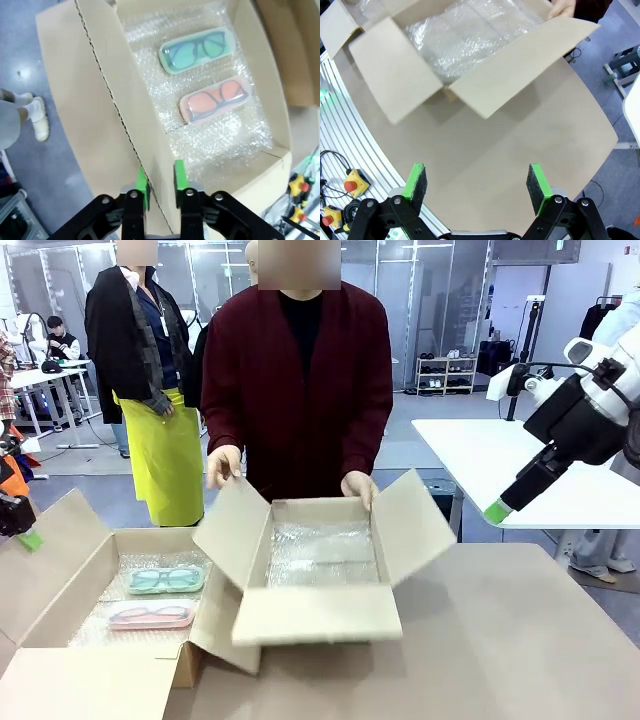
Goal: Pack the glasses set securely to prepare it for shipping.
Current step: Position the Package Box on the left side of the table.
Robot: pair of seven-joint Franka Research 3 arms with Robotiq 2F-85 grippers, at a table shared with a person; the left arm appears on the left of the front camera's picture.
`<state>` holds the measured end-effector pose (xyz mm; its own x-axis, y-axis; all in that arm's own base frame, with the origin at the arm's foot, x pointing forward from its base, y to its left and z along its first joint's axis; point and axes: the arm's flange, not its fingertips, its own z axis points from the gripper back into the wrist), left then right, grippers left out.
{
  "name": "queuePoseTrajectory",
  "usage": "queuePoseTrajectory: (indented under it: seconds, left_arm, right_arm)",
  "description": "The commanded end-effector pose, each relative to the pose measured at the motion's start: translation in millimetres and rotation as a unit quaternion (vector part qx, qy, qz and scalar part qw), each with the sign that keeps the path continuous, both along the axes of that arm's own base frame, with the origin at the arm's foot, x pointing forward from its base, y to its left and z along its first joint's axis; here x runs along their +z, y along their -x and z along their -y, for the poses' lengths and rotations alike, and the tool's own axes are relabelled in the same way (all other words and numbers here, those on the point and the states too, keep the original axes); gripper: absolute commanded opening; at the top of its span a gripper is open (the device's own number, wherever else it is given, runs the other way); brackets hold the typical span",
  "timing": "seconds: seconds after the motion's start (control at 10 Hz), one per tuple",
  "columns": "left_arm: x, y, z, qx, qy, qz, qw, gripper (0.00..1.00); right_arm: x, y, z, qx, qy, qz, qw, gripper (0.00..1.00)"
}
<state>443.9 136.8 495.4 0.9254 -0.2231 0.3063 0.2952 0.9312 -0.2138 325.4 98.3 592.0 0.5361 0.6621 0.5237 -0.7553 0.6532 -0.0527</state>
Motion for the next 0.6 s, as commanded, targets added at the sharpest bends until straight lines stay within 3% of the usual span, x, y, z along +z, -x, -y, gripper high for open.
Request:
queuePoseTrajectory:
  seconds: [0.0,0.1,0.3,0.4,0.5]
  left_arm:
    - [27,22,-8,0.013,0.006,0.031,0.999,0.87]
    - [37,31,-14,0.027,-0.003,0.049,0.998,1.00]
    - [61,51,-16,0.040,-0.032,0.087,0.995,1.00]
    - [72,62,-10,0.019,-0.038,0.099,0.994,0.86]
    - [79,70,-4,0.004,-0.044,0.113,0.993,0.95]
  right_arm:
    - [2,0,-1,-0.002,0.002,0.002,1.000,1.00]
    - [2,0,-1,-0.002,0.002,0.002,1.000,1.00]
    - [2,0,-1,-0.002,0.002,0.002,1.000,1.00]
    - [2,0,-1,-0.002,0.002,0.002,1.000,1.00]
    - [2,0,-1,-0.002,0.002,0.002,1.000,1.00]
